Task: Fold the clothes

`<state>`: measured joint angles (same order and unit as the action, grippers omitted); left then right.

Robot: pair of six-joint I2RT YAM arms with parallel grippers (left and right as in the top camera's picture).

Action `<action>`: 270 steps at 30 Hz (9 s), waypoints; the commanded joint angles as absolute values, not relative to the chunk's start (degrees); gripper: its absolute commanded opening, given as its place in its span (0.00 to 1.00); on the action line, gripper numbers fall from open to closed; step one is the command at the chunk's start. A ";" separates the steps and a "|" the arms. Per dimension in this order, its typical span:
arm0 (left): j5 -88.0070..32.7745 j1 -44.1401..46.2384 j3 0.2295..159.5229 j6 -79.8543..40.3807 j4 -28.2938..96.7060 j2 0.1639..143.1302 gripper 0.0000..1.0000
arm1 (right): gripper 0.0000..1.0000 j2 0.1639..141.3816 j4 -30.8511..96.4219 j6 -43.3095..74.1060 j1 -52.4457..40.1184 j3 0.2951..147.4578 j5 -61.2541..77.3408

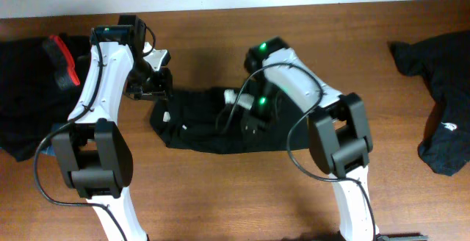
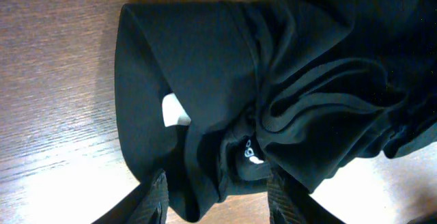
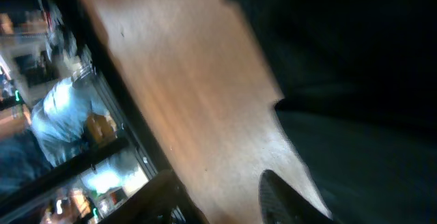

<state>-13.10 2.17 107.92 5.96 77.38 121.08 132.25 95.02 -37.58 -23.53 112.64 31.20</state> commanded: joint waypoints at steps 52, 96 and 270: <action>-45.65 -6.74 83.20 15.42 55.53 122.04 0.47 | 0.99 131.48 97.36 -2.55 13.82 127.90 10.68; -30.83 1.87 85.36 10.28 57.91 121.84 0.01 | 0.99 131.48 97.36 -2.52 13.82 127.90 10.72; -7.05 7.77 100.95 -1.69 64.51 125.95 0.64 | 0.04 131.59 60.64 -0.58 -8.43 111.28 36.86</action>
